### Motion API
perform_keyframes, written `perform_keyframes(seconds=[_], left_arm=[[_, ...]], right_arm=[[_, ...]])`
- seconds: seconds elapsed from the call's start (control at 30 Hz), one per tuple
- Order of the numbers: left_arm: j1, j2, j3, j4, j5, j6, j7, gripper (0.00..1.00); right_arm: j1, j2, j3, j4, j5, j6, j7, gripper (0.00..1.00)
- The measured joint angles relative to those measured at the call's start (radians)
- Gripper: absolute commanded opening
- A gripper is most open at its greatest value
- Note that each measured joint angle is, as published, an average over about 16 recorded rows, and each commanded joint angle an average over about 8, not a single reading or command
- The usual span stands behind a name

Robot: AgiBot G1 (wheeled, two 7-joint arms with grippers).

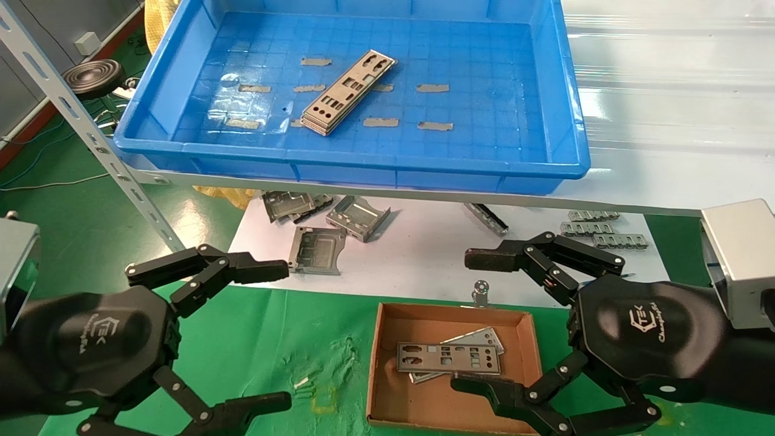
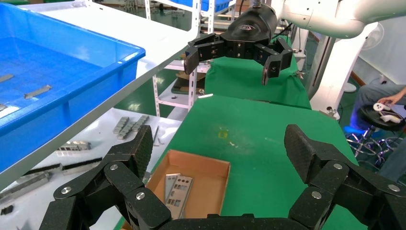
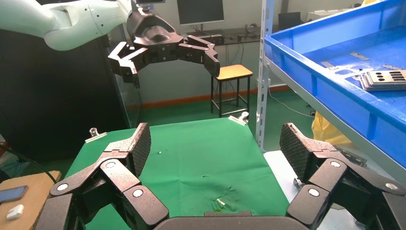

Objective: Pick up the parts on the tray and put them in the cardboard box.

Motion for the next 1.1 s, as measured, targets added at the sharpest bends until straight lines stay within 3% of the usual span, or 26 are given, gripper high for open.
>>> perform_keyframes(seconds=[0.27, 0.3, 1.1], left_arm=[[0.0, 0.0, 0.0, 0.0, 0.0, 0.0, 0.0, 1.0], [0.0, 0.0, 0.0, 0.0, 0.0, 0.0, 0.0, 1.0], [0.0, 0.0, 0.0, 0.0, 0.0, 0.0, 0.0, 1.0]], right_arm=[[0.0, 0.0, 0.0, 0.0, 0.0, 0.0, 0.0, 0.06], [0.0, 0.0, 0.0, 0.0, 0.0, 0.0, 0.0, 0.0], [0.0, 0.0, 0.0, 0.0, 0.0, 0.0, 0.0, 0.0]])
